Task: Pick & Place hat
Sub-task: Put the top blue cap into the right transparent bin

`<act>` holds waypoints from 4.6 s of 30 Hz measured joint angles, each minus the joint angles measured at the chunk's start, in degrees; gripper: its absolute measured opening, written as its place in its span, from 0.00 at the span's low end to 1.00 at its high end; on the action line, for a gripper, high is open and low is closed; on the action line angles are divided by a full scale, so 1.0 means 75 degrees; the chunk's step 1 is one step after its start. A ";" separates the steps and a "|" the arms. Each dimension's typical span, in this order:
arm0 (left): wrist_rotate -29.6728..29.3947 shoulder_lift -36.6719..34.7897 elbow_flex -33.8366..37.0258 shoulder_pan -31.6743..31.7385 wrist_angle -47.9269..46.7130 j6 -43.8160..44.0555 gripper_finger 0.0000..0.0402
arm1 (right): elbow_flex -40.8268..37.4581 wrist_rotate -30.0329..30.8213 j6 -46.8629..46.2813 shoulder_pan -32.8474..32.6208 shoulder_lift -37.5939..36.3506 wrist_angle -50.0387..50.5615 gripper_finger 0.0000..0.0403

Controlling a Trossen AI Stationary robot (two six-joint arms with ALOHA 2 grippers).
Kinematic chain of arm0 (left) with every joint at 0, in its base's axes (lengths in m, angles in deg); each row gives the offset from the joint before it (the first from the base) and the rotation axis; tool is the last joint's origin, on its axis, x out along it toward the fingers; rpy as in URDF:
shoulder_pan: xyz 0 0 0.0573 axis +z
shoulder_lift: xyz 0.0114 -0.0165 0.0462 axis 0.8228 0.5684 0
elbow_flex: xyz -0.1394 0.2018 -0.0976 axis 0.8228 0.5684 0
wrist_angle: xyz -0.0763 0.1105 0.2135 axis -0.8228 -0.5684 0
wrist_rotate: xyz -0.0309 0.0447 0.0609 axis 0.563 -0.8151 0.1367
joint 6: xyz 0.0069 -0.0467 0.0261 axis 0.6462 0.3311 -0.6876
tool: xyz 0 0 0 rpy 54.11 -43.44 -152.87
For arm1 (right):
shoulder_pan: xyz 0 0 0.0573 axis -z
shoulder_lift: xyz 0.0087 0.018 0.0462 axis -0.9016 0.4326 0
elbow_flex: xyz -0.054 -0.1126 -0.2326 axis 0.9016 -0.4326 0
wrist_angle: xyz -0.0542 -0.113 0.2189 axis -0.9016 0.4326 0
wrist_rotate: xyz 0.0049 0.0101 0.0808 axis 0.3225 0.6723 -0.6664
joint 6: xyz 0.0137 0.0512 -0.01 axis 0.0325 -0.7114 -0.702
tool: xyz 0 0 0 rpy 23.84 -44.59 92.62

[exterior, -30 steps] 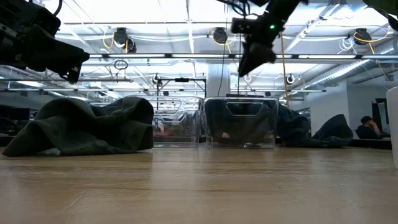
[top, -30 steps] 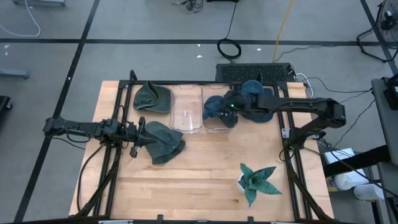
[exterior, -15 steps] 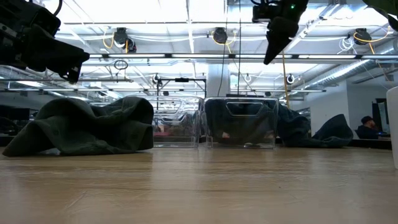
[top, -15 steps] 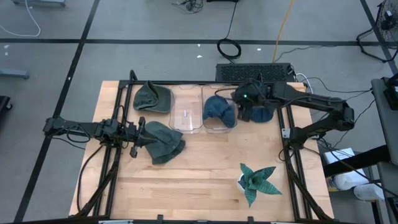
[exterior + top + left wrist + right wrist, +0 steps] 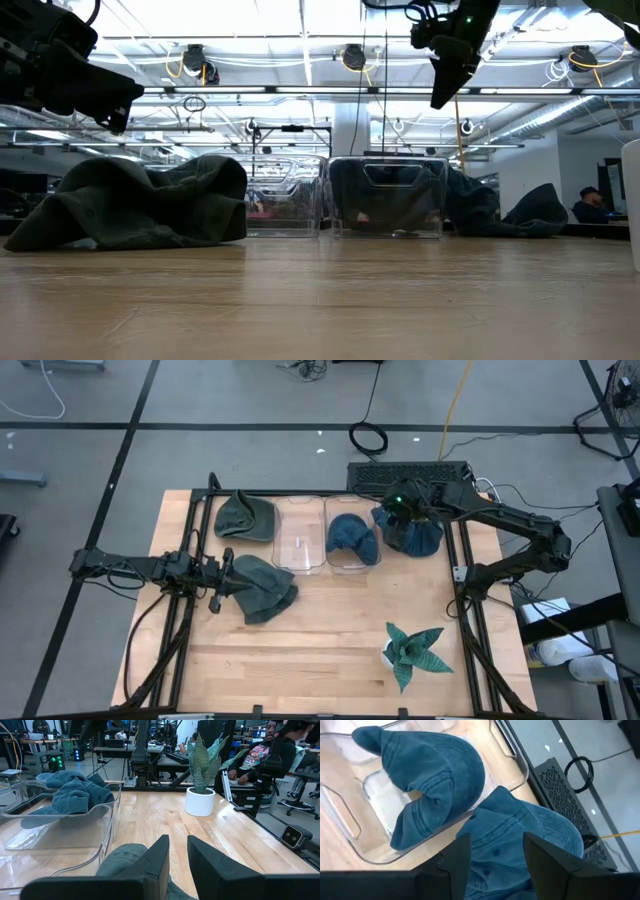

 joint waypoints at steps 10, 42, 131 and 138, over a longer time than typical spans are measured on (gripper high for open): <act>0.0000 -0.0001 0.0000 0.0000 0.0000 0.0000 0.19 | -0.0329 0.0207 -0.1056 0.0002 0.0287 -0.0348 0.42; 0.0000 -0.0003 0.0000 -0.0002 0.0002 0.0000 0.19 | -0.2294 0.1414 -0.3586 -0.1166 0.0259 -0.1500 0.56; 0.0000 0.0000 0.0000 0.0001 0.0002 0.0000 0.19 | -0.1072 0.7855 0.5768 -0.2482 -0.0111 -0.4358 0.00; 0.0000 -0.0002 -0.0002 0.0000 0.0002 0.0000 0.19 | -0.1072 0.8231 0.7939 -0.2833 -0.0111 -0.6107 0.00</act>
